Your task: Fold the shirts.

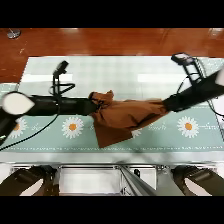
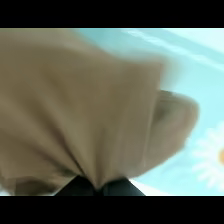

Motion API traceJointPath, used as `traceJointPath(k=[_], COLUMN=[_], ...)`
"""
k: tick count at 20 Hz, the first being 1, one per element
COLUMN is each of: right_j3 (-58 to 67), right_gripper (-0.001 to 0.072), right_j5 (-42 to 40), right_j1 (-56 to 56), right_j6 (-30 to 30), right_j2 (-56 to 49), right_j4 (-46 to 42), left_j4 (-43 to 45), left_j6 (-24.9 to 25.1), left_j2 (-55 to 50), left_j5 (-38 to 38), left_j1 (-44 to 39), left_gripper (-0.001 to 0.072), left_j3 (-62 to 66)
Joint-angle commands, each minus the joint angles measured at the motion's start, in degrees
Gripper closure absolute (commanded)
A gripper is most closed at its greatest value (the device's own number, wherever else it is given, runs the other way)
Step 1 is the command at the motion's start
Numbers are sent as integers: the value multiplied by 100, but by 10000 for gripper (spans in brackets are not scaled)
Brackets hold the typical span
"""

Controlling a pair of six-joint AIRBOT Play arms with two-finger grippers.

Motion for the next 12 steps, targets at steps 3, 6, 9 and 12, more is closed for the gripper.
traceJointPath(k=[3, 6, 9, 12], right_j3=[352, 1316, 2105, 2417], right_gripper=[684, 598, 84, 83], right_j5=[-1722, -1718, -1346, -317], right_j1=[-269, -774, -1377, -2297], right_j6=[258, 269, -413, -636], right_j2=[-1700, -2527, -2809, -2570], right_j4=[118, 1043, 2251, 2065], left_j4=[-181, -199, -136, 264], left_j6=[59, -90, 120, 136], left_j2=[-1558, -2214, -2507, -2422], left_j5=[1502, 1209, -24, -1405], left_j1=[127, 632, 1235, 2308], left_gripper=[668, 572, 5, 5], left_j3=[323, 1115, 1976, 2570])
